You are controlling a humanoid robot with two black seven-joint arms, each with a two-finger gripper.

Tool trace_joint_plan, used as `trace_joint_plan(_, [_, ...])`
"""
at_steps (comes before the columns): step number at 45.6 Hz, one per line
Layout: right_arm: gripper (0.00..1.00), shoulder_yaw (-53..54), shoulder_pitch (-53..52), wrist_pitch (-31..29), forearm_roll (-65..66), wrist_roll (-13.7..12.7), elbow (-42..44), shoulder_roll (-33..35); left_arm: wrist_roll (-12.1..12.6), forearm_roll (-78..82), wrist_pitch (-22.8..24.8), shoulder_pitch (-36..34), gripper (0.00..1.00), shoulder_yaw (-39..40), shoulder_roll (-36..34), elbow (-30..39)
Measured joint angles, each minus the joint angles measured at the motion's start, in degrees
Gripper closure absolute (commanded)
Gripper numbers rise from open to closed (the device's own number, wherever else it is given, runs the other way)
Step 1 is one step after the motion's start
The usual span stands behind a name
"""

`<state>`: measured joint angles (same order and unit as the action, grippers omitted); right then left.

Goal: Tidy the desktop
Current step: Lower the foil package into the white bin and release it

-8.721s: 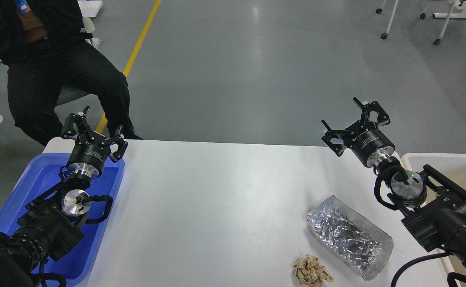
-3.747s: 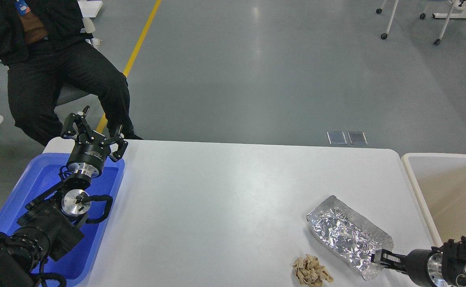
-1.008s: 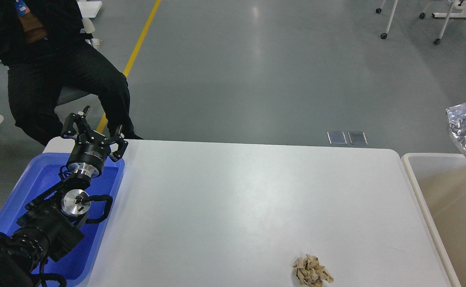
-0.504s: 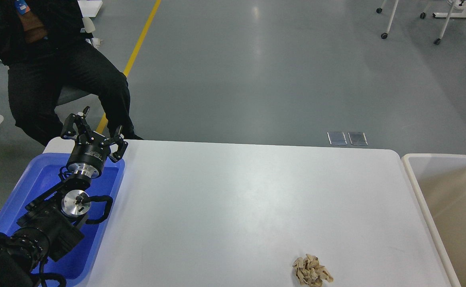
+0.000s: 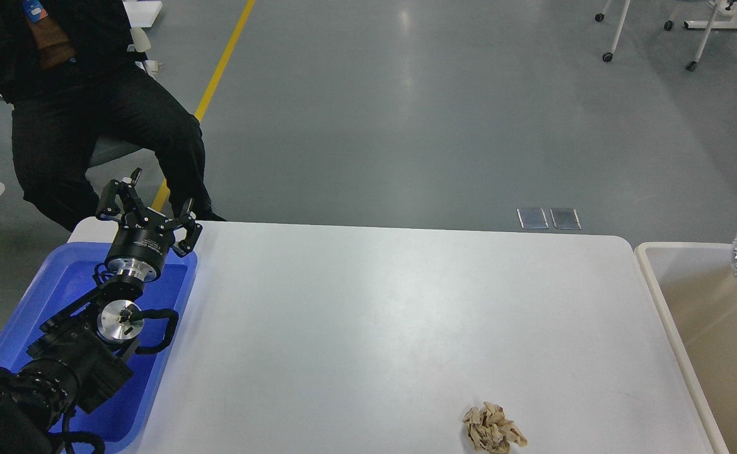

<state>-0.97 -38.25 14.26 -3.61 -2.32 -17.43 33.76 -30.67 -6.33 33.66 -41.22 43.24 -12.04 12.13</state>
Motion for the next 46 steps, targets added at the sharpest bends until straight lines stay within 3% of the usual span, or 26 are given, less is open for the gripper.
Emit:
trace_joint_plan(18, [1.00, 1.17, 2.68, -0.09, 1.70, 0.15, 2.25, -2.95, 0.00, 0.00, 0.00, 0.00, 0.00, 0.00, 0.00, 0.00])
trace_joint_plan(19, [0.93, 1.19, 2.80, -0.13, 1.83, 0.17, 2.29, -3.00, 0.00, 0.00, 0.00, 0.00, 0.00, 0.00, 0.00, 0.00])
trace_joint_plan(23, [0.38, 1.27, 3.31, -0.42, 2.28, 0.30, 2.38, -3.19, 0.00, 0.00, 0.00, 0.00, 0.00, 0.00, 0.00, 0.00])
trace_joint_plan(28, [0.05, 1.34, 3.80, -0.69, 2.61, 0.42, 2.43, -3.31, 0.00, 0.00, 0.00, 0.00, 0.00, 0.00, 0.00, 0.00])
trace_joint_plan(30, [0.02, 1.38, 3.93, -0.76, 2.70, 0.47, 2.42, -3.31, 0.00, 0.00, 0.00, 0.00, 0.00, 0.00, 0.00, 0.00])
trace_joint_plan(46, [0.01, 2.75, 2.71, -1.04, 2.97, 0.60, 1.82, -2.43, 0.00, 0.00, 0.00, 0.00, 0.00, 0.00, 0.00, 0.00])
